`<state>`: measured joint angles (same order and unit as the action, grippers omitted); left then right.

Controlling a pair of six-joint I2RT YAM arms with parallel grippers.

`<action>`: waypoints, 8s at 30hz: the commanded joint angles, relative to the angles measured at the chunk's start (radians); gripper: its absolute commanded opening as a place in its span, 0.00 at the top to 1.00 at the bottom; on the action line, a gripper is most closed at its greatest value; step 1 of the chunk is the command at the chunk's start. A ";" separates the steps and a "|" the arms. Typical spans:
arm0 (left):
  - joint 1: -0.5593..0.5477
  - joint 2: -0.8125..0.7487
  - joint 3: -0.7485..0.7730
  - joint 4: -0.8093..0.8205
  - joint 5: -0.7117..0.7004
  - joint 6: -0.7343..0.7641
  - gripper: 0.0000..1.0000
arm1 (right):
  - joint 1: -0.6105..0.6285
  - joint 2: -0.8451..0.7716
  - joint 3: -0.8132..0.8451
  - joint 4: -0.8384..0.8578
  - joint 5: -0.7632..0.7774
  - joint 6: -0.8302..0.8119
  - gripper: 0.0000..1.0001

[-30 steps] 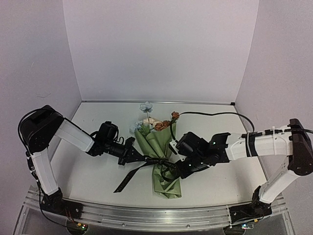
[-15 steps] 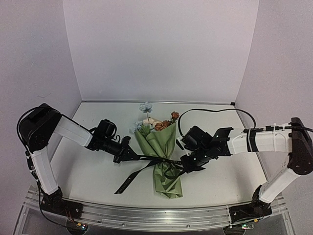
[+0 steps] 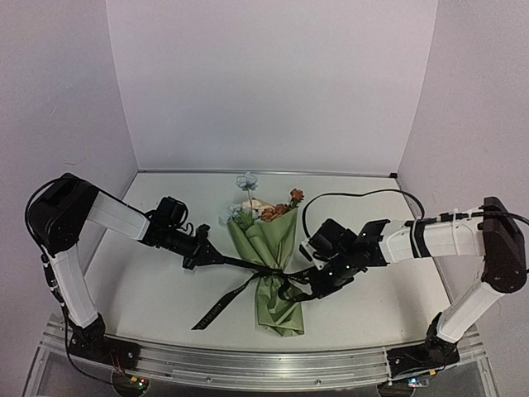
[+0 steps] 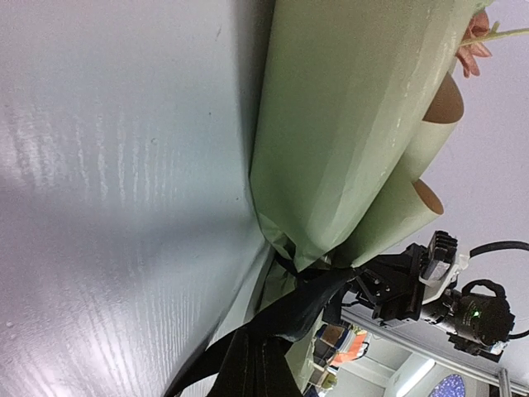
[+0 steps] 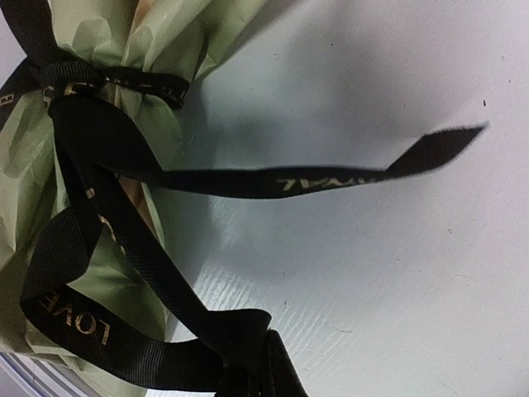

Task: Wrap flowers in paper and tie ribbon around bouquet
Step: Tie the half-tied ribbon around the folded bouquet, then adjust the ribbon on the folded bouquet, then adjust the ribbon in the folded bouquet, then reset both arms

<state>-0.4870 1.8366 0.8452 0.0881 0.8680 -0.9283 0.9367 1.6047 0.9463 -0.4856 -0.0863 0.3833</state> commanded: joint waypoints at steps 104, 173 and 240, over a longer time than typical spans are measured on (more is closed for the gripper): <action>0.103 -0.101 0.138 -0.447 -0.236 0.456 1.00 | 0.001 0.334 0.521 -0.104 0.023 0.119 0.30; 0.060 -0.213 -0.047 -0.332 -0.244 0.321 0.77 | 0.096 0.337 0.308 0.020 0.309 0.285 0.44; 0.077 -0.629 0.295 -0.436 -0.937 0.426 0.00 | -0.097 -0.450 0.034 -0.212 0.584 0.129 0.02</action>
<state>-0.4076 1.2228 1.0933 -0.3515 -0.0040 -0.5385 0.8423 1.1676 0.9791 -0.6737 0.4544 0.5387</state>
